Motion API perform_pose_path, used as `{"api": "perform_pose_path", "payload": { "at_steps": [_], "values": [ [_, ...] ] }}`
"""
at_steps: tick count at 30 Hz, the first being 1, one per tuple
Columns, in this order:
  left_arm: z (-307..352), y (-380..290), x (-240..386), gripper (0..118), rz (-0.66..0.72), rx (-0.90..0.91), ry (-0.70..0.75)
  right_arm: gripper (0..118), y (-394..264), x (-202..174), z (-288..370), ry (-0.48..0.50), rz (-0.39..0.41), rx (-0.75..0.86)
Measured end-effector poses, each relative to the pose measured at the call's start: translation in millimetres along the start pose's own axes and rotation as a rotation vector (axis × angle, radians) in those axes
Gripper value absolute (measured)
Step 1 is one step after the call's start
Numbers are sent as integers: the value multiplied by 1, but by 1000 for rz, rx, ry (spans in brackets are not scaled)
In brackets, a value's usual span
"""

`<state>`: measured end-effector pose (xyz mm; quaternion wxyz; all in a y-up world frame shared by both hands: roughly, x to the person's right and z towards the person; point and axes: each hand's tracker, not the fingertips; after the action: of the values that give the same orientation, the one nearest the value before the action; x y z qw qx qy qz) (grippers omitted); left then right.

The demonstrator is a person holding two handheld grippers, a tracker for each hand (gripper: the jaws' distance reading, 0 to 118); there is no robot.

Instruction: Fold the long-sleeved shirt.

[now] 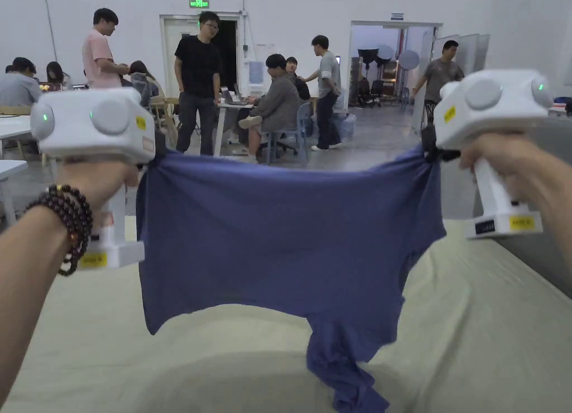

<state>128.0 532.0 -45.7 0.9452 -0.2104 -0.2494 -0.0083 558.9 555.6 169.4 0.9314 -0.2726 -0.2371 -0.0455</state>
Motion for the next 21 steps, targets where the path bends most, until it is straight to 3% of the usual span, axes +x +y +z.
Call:
{"api": "perform_pose_path", "payload": {
  "at_steps": [6, 11, 16, 21],
  "values": [
    [-83, -130, -16, 0, 9, -157, -23, 1, -136, -12, -120, 41, -24, -235],
    [-101, -196, -17, 0, 20, -284, -10, 1, -207, -13, -171, 53, -55, -357],
    [-85, -200, -30, 0, 21, -295, -12, 1, -210, -11, -147, 76, -39, -348],
    [4, -211, -33, 0, 19, -237, -85, 1, -223, -9, -51, 126, 11, -272]
  ]
}}
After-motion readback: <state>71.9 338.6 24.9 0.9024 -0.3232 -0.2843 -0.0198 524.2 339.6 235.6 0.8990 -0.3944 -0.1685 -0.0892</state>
